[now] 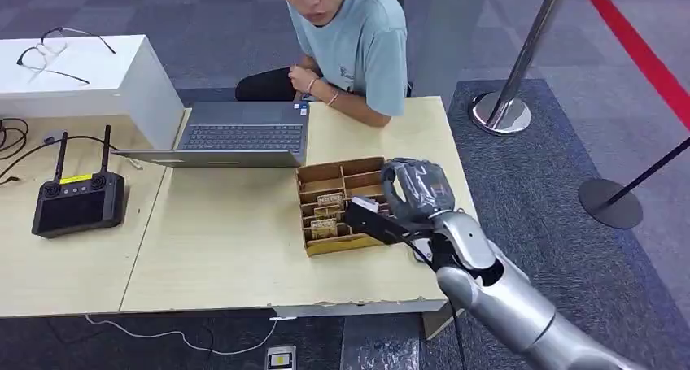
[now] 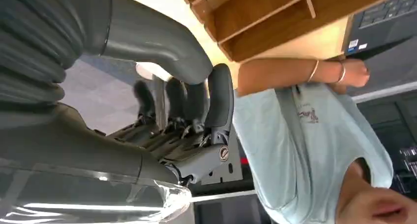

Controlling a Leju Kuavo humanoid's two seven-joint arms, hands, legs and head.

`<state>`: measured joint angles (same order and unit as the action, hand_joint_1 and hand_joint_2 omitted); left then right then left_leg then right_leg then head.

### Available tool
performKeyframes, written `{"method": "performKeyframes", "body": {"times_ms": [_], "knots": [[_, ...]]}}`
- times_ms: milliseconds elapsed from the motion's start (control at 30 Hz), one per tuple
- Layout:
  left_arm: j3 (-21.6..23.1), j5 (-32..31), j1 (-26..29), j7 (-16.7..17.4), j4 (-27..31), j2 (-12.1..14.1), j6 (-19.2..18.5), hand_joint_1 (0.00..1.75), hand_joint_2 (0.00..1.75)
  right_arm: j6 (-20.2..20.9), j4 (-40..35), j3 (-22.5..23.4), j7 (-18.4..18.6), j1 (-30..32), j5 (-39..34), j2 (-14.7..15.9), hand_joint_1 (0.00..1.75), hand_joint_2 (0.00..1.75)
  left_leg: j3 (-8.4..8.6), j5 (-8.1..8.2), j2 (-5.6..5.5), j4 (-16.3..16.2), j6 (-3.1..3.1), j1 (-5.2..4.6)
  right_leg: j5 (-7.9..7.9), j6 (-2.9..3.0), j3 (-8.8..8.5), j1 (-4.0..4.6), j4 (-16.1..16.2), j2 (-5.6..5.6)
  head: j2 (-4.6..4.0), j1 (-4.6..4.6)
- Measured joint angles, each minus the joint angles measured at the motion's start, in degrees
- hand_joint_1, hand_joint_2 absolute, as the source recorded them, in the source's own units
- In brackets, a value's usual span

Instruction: Pass the card to the sensor for recognition and then transmit it.

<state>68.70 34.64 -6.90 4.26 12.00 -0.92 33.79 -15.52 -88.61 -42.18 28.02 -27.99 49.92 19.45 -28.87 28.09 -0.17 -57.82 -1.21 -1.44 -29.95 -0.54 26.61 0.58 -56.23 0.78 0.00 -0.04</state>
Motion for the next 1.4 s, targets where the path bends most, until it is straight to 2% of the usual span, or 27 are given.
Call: {"method": "performKeyframes", "body": {"times_ms": [67,167,300,400,433,467,533,567,600,667,700,867,900,967,1000,1033,1400], "knots": [[0.0,0.0,0.0,-0.02,0.0,-0.02,0.0,0.0,1.75,-0.09,0.35,-0.37,-0.09,0.02,0.0,-0.11,1.45,1.75,0.0,0.0,0.0,0.0,0.0,0.0,0.0,0.0,0.0,0.0,0.0,0.0,0.0,0.0],[0.0,-0.02,0.0,-0.02,0.0,-0.02,0.0,0.0,1.75,-0.44,0.92,-0.94,-0.28,0.04,-0.13,-0.31,1.54,1.75,0.0,0.0,0.0,0.0,0.0,0.0,0.0,0.0,0.01,0.0,0.0,0.0,0.0,0.02],[0.0,-0.02,0.0,-0.02,0.0,-0.02,0.0,0.0,1.75,-0.83,1.83,-1.66,-0.55,0.16,-0.35,-0.48,1.43,1.75,0.0,0.0,0.0,0.0,0.0,0.0,0.0,0.0,0.01,0.0,0.0,0.0,-0.02,0.0],[0.0,-0.07,0.01,-0.02,0.0,-0.02,0.0,0.0,1.75,-1.14,2.45,-1.99,-0.63,0.47,-0.9,-0.55,1.43,1.75,0.0,0.0,0.0,0.0,0.0,0.0,0.0,0.0,0.0,0.0,0.0,0.0,0.0,0.02],[0.0,-0.09,0.01,-0.02,0.0,-0.02,0.0,0.0,1.75,-1.27,2.69,-2.12,-0.7,0.6,-0.96,-0.55,1.4,1.75,0.0,0.0,0.01,0.0,0.0,0.0,0.0,0.0,0.01,0.0,0.0,0.0,0.0,0.0],[0.0,-0.11,0.0,-0.02,0.0,-0.02,-0.02,0.0,1.75,-1.38,2.95,-2.23,-0.76,0.73,-0.96,-0.59,1.26,1.75,0.0,0.0,0.0,0.0,0.0,0.0,0.0,0.0,0.0,0.0,0.0,0.0,0.0,0.02],[0.0,-0.22,0.0,0.22,0.0,-0.02,-0.04,0.0,1.75,-1.47,3.63,-2.47,-0.79,0.83,-0.96,-0.72,0.86,1.75,0.0,0.0,0.0,0.0,0.0,0.0,0.0,0.0,0.01,0.0,0.0,0.0,0.0,0.02],[0.0,-0.24,0.0,0.37,0.0,-0.02,-0.11,0.0,1.75,-1.49,3.96,-2.6,-0.83,0.89,-1.05,-0.79,0.86,1.75,0.01,0.0,0.0,0.0,0.0,0.0,0.0,0.0,0.0,0.0,0.0,0.0,0.0,0.0],[0.0,-0.26,0.01,0.39,0.0,-0.02,-0.11,0.0,1.75,-1.55,4.33,-2.75,-0.87,1.02,-1.14,-0.88,0.94,1.75,0.0,0.0,0.0,0.0,0.0,0.0,0.0,0.0,0.01,0.0,0.0,0.0,0.0,0.02],[0.0,-0.26,0.0,0.52,0.0,-0.02,-0.11,0.0,1.75,-1.71,5.12,-3.04,-0.96,1.3,-1.27,-1.01,0.94,1.75,0.0,0.0,0.0,0.0,0.0,0.0,0.0,0.0,0.01,0.0,0.0,0.0,0.0,0.0],[0.0,-0.26,0.0,0.52,0.0,-0.02,-0.11,0.0,1.75,-1.75,5.51,-3.1,-1.0,1.43,-1.27,-1.12,0.82,1.75,0.0,0.0,0.0,0.0,0.0,0.0,0.0,0.0,0.01,0.0,0.0,0.0,0.0,0.02],[0.0,-0.26,0.0,0.55,0.0,-0.02,-0.09,0.0,1.75,-1.99,6.93,-3.13,-1.22,1.71,-1.27,-1.49,0.82,1.75,0.01,0.0,0.01,0.0,0.0,0.0,0.0,0.0,0.0,0.0,0.0,0.0,0.0,0.02],[0.0,-0.26,0.01,0.55,0.02,-0.02,-0.09,0.0,1.75,-1.99,7.13,-3.13,-1.22,1.72,-1.27,-1.53,0.66,1.75,0.0,0.0,0.0,0.0,0.0,0.0,0.0,0.0,0.01,0.0,0.0,0.0,0.0,0.0],[0.0,-0.26,0.01,0.55,0.0,-0.02,-0.09,0.0,1.75,-1.99,7.54,-3.15,-1.27,1.73,-1.27,-1.6,0.72,1.75,0.01,0.0,0.0,0.0,0.0,0.0,0.0,0.0,0.0,0.0,0.0,0.0,0.0,0.0],[0.0,-0.26,0.01,0.55,0.0,-0.02,-0.09,0.0,1.75,-1.99,7.74,-3.15,-1.27,1.76,-1.29,-1.68,0.98,1.75,0.01,0.0,0.01,0.0,0.0,0.0,0.0,0.0,0.01,0.0,0.0,0.0,0.0,0.0],[0.0,-0.26,0.01,0.55,0.0,-0.02,-0.09,0.0,1.75,-1.99,7.96,-3.15,-1.27,1.78,-1.29,-1.75,1.08,1.75,0.01,0.0,0.01,0.0,0.0,0.0,0.0,0.0,0.01,0.0,0.0,0.0,0.0,0.02],[0.0,-0.26,0.01,0.61,0.0,-0.02,-0.11,0.0,1.75,-2.14,9.6,-3.24,-1.31,2.13,-2.06,-2.1,1.1,1.75,0.01,0.0,0.01,0.0,0.0,0.0,0.0,0.0,0.01,0.0,0.0,0.0,0.0,0.0]]}}
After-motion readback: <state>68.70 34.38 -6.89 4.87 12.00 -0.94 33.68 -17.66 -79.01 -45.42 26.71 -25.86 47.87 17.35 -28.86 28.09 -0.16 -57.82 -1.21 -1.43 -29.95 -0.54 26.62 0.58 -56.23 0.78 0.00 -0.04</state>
